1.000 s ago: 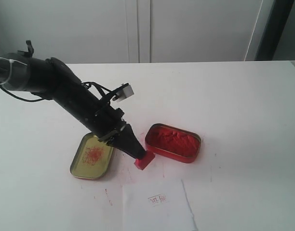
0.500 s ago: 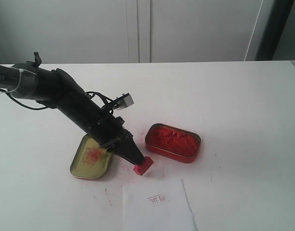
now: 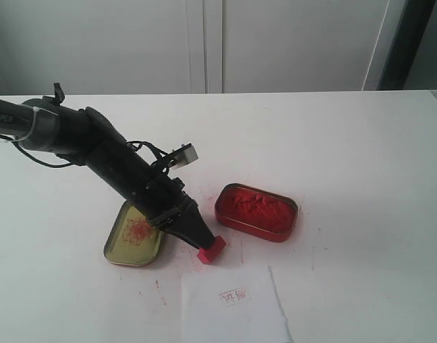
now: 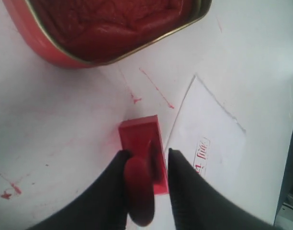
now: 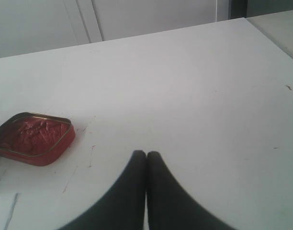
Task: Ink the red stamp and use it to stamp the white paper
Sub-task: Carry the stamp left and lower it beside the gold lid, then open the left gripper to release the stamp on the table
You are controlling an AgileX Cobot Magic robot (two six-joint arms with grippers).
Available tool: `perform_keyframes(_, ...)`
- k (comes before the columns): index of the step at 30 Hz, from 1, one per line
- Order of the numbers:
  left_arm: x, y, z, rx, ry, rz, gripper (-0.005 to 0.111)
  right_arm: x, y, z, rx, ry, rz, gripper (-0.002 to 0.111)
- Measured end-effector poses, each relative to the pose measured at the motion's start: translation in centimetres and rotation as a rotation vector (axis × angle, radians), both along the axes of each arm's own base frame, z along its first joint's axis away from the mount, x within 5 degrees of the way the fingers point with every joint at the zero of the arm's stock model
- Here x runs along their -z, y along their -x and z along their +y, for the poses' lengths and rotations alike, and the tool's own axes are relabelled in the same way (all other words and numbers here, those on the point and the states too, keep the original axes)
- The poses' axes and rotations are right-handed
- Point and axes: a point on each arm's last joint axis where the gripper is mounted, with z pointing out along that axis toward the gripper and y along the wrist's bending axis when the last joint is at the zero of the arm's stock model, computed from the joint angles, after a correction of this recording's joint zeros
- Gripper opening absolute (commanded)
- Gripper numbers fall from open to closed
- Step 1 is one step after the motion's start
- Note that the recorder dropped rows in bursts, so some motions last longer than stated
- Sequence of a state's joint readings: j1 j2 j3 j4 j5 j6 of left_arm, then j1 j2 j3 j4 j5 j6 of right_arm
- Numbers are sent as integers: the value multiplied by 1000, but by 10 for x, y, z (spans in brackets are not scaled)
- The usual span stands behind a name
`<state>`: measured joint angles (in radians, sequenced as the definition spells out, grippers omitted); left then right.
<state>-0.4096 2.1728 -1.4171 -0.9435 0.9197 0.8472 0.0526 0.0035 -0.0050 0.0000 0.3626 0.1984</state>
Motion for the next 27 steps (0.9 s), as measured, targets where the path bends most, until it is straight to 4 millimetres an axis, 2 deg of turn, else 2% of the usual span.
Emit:
perform_keyframes(12, 2, -2, 1, -9, -27, -34, 41, 0, 0, 0, 0, 0, 0, 0)
perform_keyframes(18, -10, -4, 4, -8, -48, -103, 41, 0, 0, 0, 0, 0, 0, 0)
perform_keyframes(27, -11, -8, 6, -17, -82, -163, 41, 0, 0, 0, 0, 0, 0, 0)
